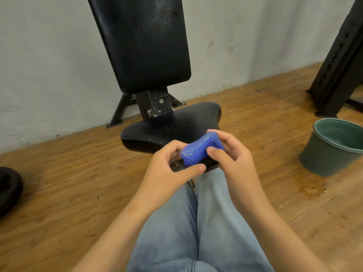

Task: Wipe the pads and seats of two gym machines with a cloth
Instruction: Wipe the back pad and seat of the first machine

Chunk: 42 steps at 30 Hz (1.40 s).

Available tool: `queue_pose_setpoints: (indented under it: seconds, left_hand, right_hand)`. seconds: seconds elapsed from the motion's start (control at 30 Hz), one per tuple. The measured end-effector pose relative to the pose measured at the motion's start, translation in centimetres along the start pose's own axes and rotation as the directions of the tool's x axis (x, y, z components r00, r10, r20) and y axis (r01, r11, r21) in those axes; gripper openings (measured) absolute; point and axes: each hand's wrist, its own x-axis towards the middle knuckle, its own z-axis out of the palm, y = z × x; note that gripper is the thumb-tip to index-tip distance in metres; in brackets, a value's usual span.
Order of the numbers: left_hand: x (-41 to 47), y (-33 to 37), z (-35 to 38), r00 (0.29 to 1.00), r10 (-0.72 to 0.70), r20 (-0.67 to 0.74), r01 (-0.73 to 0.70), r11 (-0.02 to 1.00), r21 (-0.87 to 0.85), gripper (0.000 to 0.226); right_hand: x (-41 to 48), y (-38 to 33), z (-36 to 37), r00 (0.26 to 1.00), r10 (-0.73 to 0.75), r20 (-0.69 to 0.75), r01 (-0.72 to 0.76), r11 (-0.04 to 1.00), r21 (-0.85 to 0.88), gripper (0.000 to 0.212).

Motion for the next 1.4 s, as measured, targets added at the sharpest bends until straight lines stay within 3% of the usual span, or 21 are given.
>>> queue_pose_setpoints:
  seconds: [0.13,0.3,0.4,0.53,0.63,0.77,1.0,1.23,1.4]
  left_hand:
    - [-1.5,-1.1,0.1,0.994,-0.084,-0.067,0.057,0.944,-0.325,0.042]
    - [-2.7,-2.7,1.7,0.968,-0.149,-0.202,0.056,0.913,-0.404,0.03]
    - [-3.0,-2.8,2.1,0.943,-0.128,-0.308,0.026,0.948,-0.317,0.023]
    - [-2.7,-2.7,3.2,0.911,-0.042,-0.411,0.023,0.998,-0.051,0.022]
    - [-2.2,-2.8,4.5,0.889,0.0,-0.458,0.022,0.999,0.043,0.026]
    - [-1.4,-2.4,6.0,0.855,0.05,-0.517,-0.013,0.997,0.075,0.036]
    - [-1.1,-2.1,7.3,0.837,0.158,-0.525,-0.032,0.97,0.241,0.036]
    - [-2.1,-3.6,4.7,0.773,0.122,-0.623,0.015,0.977,0.211,0.03]
    - [-2.0,-4.3,4.5,0.779,0.092,-0.62,0.024,0.984,0.176,0.025]
  right_hand:
    - [-1.3,1.2,-0.3,0.993,0.046,0.108,-0.035,0.994,-0.102,0.029]
    - [-2.3,3.2,-0.5,0.99,0.093,0.102,-0.072,0.978,-0.195,0.034]
    - [-1.6,3.2,-2.4,0.999,0.04,0.004,-0.038,0.969,-0.246,0.036]
    - [1.0,3.6,-4.1,0.977,-0.161,-0.138,0.098,0.92,-0.379,0.009]
    - [3.1,5.3,-4.1,0.945,-0.311,-0.101,0.215,0.824,-0.524,0.015]
    - [4.0,6.9,-3.3,0.905,-0.425,0.007,0.351,0.741,-0.573,0.026]
    - [3.8,7.8,-3.4,0.897,-0.44,0.055,0.405,0.764,-0.502,0.032]
    - [3.7,8.2,-3.5,0.891,-0.451,0.042,0.414,0.772,-0.483,0.032]
    - [3.4,8.4,-2.3,0.887,-0.46,-0.047,0.384,0.79,-0.478,0.035]
